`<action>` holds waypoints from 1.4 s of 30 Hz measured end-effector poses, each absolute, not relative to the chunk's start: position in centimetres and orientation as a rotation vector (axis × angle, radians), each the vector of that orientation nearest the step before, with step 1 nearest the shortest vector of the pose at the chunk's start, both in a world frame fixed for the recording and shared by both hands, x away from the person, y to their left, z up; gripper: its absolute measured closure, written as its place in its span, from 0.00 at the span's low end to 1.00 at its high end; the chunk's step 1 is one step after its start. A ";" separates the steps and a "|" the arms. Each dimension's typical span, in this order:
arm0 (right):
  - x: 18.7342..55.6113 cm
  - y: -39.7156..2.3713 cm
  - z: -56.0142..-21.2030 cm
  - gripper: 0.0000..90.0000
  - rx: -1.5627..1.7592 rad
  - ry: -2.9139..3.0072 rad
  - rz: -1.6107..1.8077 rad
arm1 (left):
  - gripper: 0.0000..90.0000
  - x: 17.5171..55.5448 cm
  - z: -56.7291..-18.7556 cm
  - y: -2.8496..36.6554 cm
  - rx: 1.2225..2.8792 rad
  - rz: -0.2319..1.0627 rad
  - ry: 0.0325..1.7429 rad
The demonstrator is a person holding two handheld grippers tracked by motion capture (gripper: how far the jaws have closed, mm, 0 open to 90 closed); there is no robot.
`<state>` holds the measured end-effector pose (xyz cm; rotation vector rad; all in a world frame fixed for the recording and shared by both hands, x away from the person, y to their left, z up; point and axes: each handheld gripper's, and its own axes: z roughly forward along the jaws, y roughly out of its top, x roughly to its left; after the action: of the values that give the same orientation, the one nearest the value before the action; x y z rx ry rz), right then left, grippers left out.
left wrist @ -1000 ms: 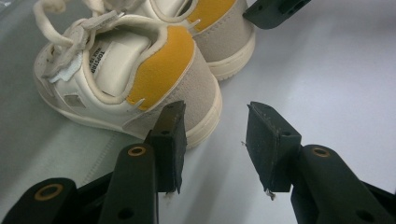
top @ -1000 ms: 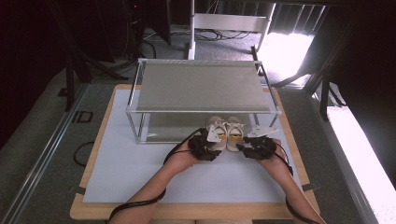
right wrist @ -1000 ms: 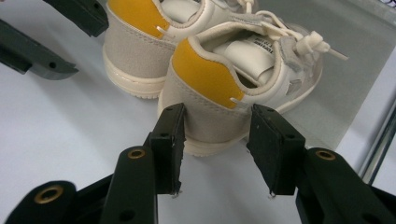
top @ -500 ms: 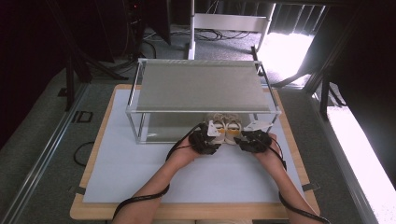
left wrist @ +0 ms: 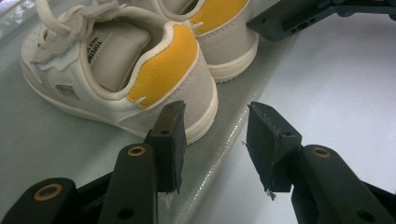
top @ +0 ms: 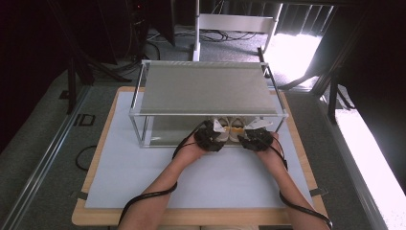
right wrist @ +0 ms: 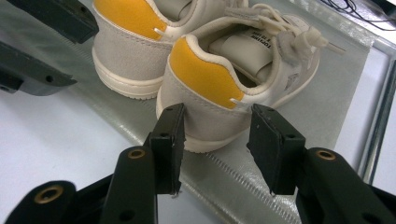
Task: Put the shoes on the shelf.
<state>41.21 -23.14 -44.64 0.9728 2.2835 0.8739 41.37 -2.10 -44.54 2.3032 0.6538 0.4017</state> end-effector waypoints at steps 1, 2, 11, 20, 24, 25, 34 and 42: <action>41.3 -23.2 -44.7 0.61 0.978 2.283 0.882 | 0.63 41.4 -44.5 -2.1 2.306 0.399 0.653; 41.3 -23.3 -44.7 0.59 0.977 2.277 0.886 | 0.61 41.3 -44.5 -2.1 2.306 0.403 0.652; 39.6 -23.9 -44.5 0.33 1.003 2.246 1.001 | 0.46 39.7 -43.9 -1.4 2.249 0.353 0.673; 37.4 -24.1 -44.4 0.15 0.953 2.285 1.095 | 0.16 38.0 -43.9 0.3 2.207 0.376 0.686; 36.5 -24.6 -44.6 0.15 0.943 2.271 1.101 | 0.09 37.4 -44.5 1.2 2.215 0.369 0.679; 36.2 -24.8 -44.7 0.15 0.942 2.265 1.099 | 0.08 37.2 -44.7 1.5 2.216 0.363 0.678; 34.4 -26.7 -46.3 0.15 0.948 2.232 1.137 | 0.08 35.5 -45.9 3.8 2.193 0.389 0.695; 33.3 -28.2 -47.7 0.15 0.950 2.216 1.141 | 0.08 33.9 -46.4 5.9 2.143 0.425 0.729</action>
<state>33.32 -28.15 -47.65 0.9502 2.2159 1.1406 33.85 5.88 -46.45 2.1429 0.7286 0.4247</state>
